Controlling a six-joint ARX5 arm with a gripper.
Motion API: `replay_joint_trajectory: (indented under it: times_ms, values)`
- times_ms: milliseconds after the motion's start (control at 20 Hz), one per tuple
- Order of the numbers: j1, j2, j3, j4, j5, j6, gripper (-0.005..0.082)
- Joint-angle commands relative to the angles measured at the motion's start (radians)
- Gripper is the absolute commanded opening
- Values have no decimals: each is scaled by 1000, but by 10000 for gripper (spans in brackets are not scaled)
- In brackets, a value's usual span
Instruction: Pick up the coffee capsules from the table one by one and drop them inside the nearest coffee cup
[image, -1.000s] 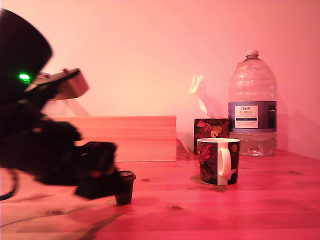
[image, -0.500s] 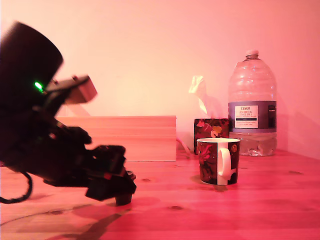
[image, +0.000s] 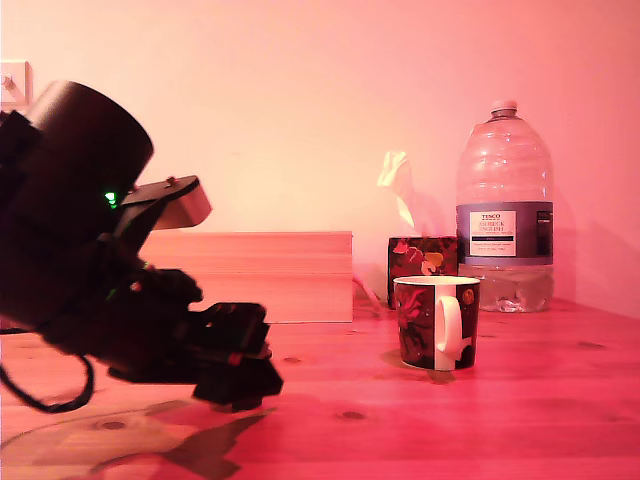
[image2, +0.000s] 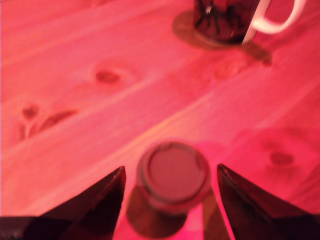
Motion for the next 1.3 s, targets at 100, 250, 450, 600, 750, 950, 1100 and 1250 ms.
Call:
replay_joint_trajectory:
  times_ms: [100,250,450,600,750,950,1100,1250]
  values:
    - [7,27,5,-9,15,-6,468]
    - [7,27,15,-38,21,-6,403]
    - [7,27,15,-51,21,-6,255]
    - [7,27,15,-60,18,-3,152]
    - [7,27,16,-56,17,8,74]
    - [7,-5,17,-77,18,16,58]
    - [5,-68,17,-149,25,50,58]
    - [5,-150,17,-243,43,93,58]
